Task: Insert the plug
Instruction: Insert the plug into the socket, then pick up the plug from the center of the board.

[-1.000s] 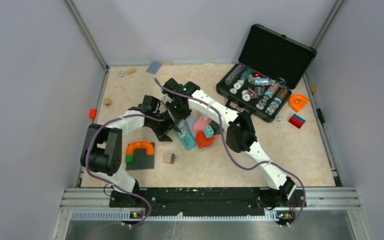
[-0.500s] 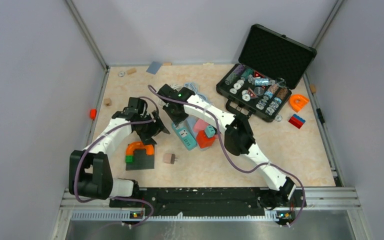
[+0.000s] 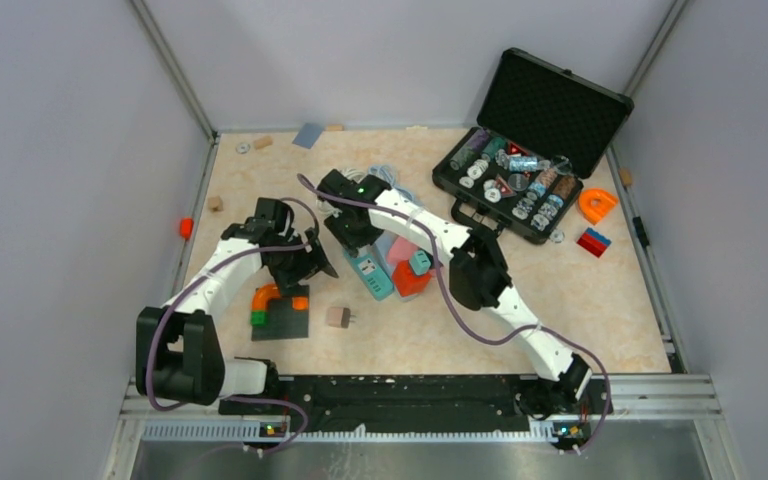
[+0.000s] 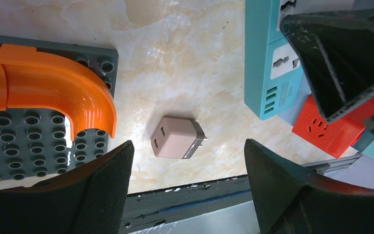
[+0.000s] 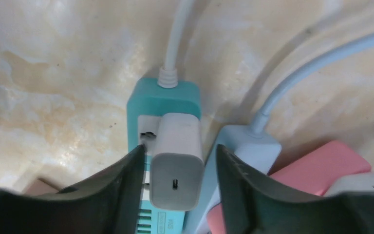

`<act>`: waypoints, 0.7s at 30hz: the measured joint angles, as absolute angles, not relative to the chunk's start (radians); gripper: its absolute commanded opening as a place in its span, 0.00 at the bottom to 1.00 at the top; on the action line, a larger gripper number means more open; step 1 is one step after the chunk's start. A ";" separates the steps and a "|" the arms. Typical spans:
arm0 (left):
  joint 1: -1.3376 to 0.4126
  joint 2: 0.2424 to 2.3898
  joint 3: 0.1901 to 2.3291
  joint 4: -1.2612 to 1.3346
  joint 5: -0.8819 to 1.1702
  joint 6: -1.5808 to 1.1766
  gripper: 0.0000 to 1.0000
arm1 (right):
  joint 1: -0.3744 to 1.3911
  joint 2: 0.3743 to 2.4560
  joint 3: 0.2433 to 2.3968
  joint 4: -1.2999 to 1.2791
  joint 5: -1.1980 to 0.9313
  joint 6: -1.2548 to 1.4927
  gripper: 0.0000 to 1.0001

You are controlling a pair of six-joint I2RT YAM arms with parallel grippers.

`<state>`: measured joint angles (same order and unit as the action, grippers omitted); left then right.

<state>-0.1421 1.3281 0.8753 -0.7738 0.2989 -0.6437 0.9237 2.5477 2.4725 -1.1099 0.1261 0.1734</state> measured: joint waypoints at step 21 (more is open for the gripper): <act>-0.379 1.382 0.861 -0.784 0.263 -0.639 0.71 | 0.818 2.199 2.180 -1.105 -0.062 0.139 0.91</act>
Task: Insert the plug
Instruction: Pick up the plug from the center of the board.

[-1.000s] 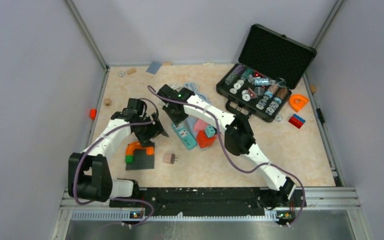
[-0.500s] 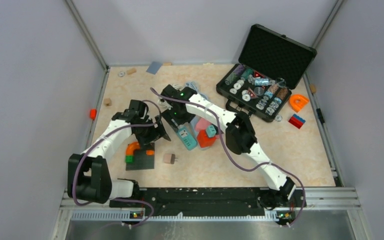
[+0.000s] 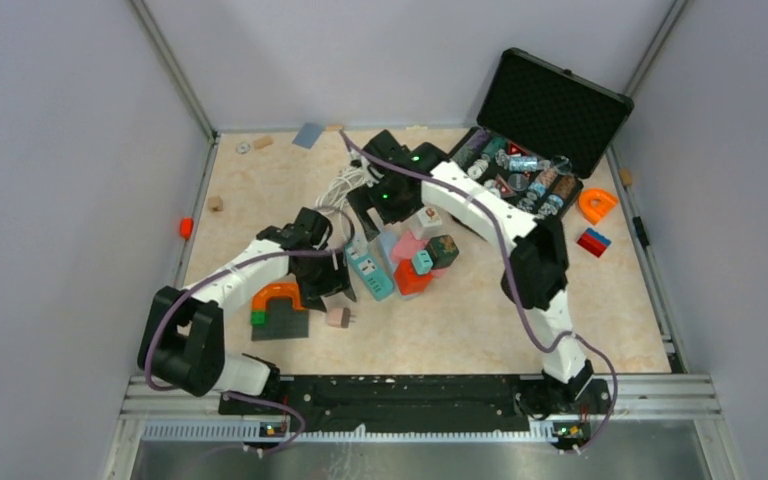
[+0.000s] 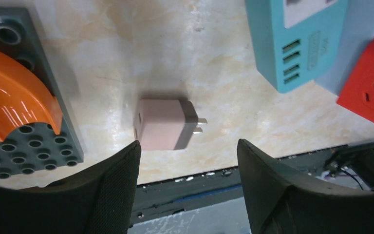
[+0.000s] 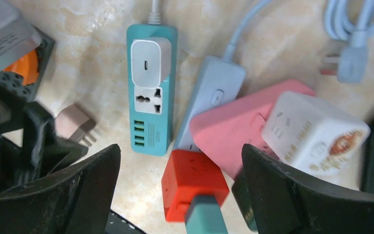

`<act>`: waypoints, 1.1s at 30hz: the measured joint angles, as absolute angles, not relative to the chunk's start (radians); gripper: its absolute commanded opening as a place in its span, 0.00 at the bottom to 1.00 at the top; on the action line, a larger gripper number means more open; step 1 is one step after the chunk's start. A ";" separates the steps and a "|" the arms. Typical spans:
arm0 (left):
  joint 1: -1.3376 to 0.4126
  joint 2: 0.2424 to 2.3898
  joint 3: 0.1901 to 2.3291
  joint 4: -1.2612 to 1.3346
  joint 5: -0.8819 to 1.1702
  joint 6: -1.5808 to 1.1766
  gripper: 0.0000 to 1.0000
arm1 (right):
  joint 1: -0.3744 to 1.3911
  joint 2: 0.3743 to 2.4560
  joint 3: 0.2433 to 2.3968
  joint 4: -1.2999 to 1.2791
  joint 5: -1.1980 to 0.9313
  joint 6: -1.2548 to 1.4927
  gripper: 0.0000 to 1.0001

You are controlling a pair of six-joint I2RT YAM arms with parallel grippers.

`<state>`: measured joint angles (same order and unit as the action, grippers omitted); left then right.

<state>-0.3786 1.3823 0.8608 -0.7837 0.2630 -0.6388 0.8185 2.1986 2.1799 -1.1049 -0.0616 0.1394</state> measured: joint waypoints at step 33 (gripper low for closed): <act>-0.571 1.548 0.977 -0.860 0.008 -0.608 0.29 | 0.612 1.855 1.705 -0.869 -0.229 0.271 0.89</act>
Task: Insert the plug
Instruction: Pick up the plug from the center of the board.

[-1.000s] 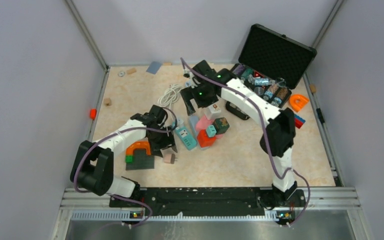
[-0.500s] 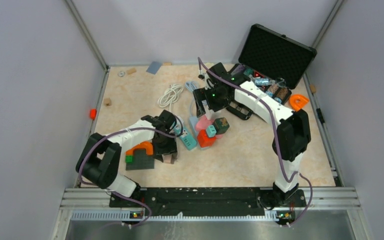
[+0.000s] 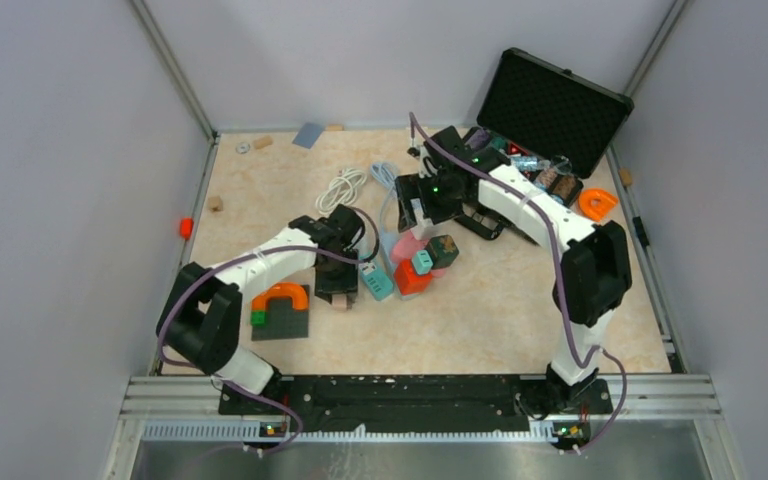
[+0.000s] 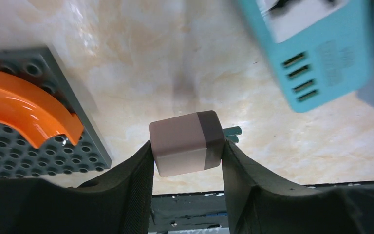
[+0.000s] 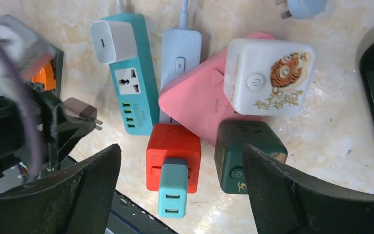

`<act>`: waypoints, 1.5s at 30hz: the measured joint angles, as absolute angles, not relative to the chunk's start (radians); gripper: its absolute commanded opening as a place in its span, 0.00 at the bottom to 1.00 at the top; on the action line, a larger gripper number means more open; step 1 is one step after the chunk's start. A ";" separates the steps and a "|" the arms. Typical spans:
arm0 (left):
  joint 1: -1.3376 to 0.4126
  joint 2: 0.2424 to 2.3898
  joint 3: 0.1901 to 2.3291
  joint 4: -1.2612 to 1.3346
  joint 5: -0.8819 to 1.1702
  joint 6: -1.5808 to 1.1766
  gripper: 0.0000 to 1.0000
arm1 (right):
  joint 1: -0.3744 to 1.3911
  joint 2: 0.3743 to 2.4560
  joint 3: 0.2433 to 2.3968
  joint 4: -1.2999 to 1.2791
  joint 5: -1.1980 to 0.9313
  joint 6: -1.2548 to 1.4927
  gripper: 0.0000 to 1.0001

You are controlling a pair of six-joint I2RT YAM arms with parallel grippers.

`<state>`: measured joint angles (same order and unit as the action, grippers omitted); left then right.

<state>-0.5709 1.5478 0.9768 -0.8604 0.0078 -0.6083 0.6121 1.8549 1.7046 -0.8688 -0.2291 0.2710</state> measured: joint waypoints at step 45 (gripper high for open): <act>-0.379 1.180 1.032 -0.125 0.277 -1.557 0.00 | 0.672 1.570 1.463 -0.179 -0.422 0.520 0.59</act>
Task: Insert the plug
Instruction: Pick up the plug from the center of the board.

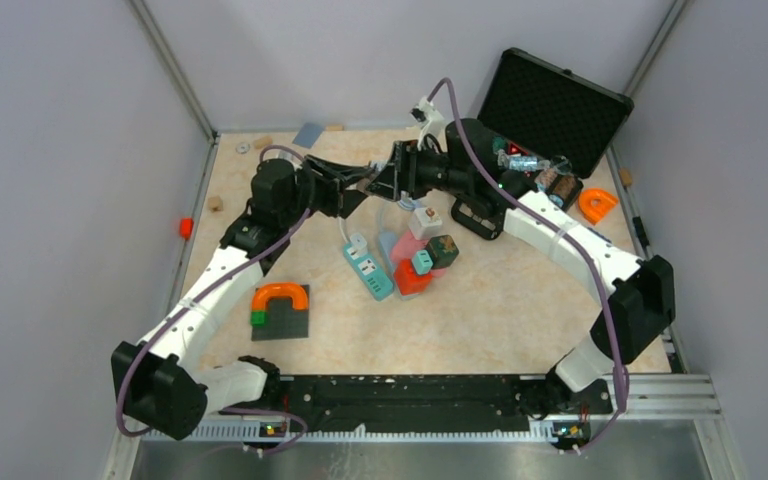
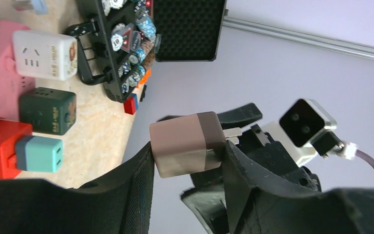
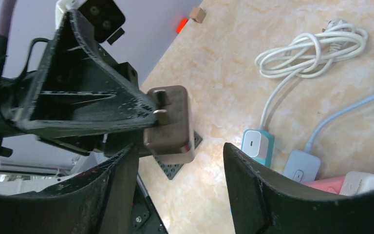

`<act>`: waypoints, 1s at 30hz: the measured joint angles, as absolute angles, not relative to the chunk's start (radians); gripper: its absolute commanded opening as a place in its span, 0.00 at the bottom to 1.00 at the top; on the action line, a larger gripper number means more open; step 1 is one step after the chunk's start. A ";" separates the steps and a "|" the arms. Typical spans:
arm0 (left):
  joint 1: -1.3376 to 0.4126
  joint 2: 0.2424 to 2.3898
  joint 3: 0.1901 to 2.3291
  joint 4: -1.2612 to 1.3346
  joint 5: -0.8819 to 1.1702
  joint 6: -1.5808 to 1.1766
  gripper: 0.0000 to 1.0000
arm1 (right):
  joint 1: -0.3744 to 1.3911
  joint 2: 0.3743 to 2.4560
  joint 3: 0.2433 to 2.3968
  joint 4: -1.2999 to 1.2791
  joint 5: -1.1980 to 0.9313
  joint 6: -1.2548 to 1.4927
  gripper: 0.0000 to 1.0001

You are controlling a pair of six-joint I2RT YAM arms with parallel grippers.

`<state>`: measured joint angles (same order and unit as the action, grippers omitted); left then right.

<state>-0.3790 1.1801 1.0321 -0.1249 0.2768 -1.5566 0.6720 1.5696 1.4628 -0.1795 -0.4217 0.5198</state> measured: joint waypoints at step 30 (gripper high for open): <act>-0.189 1.153 1.060 -0.127 0.544 -1.062 0.99 | 0.579 1.619 1.550 -0.512 -0.615 0.262 0.00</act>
<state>-0.1890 1.1526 1.0603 -0.1268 0.5438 -1.0622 0.5785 1.6188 1.5497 -0.5117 -0.6147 0.2623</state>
